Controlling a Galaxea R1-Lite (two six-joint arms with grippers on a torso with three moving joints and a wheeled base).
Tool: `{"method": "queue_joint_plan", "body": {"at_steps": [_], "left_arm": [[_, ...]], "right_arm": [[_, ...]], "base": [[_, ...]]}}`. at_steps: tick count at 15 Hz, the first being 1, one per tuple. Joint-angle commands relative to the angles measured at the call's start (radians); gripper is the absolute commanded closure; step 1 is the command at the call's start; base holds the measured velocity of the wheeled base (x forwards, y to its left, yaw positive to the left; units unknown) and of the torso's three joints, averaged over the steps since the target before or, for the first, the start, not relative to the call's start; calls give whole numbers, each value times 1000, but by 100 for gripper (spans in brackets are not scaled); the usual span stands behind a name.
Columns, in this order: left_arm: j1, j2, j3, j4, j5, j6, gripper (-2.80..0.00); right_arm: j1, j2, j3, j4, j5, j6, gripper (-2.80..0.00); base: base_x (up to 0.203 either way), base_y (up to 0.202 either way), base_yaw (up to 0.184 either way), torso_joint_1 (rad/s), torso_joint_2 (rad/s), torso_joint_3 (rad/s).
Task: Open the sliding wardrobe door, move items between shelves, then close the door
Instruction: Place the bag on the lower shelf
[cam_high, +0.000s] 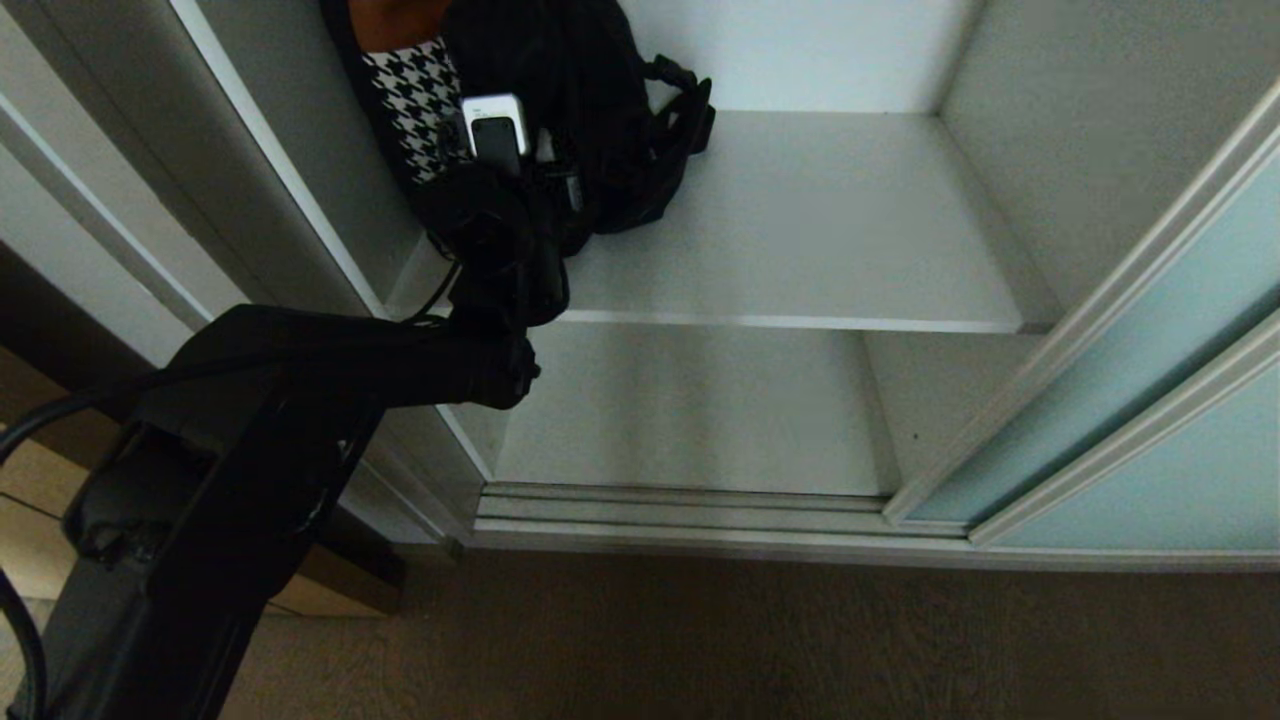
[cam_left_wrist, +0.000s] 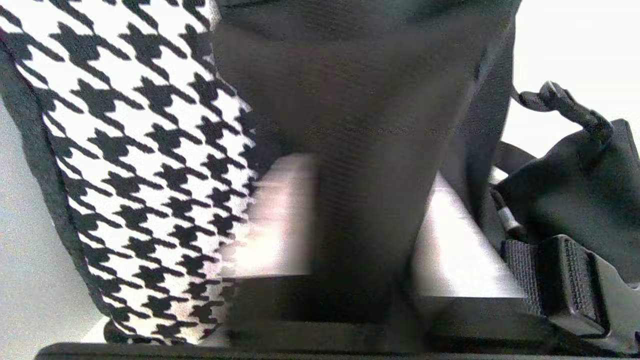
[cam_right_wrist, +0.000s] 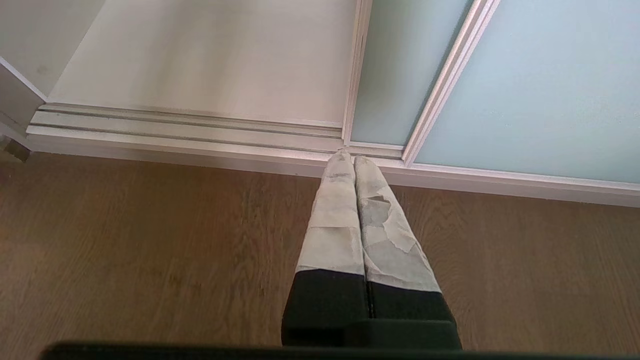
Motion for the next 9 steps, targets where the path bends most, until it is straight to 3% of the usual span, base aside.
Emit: {"method": "queue_joint_plan", "body": {"at_steps": [1,6,9], "left_arm": [[4,3,0,-6,3,-11,0],[-6,-61,1,-16,18,-15,0],[-53,-136,2,-16,76,-15,0]], "right_arm": [[0,-2,0,0,0,0,0],[0,-2,0,0,-1,0,0],[0,-2,0,0,0,0,0]], "base": [[0,0,0,0,0,0],[0,0,0,0,0,0],[0,0,0,0,0,0]]}}
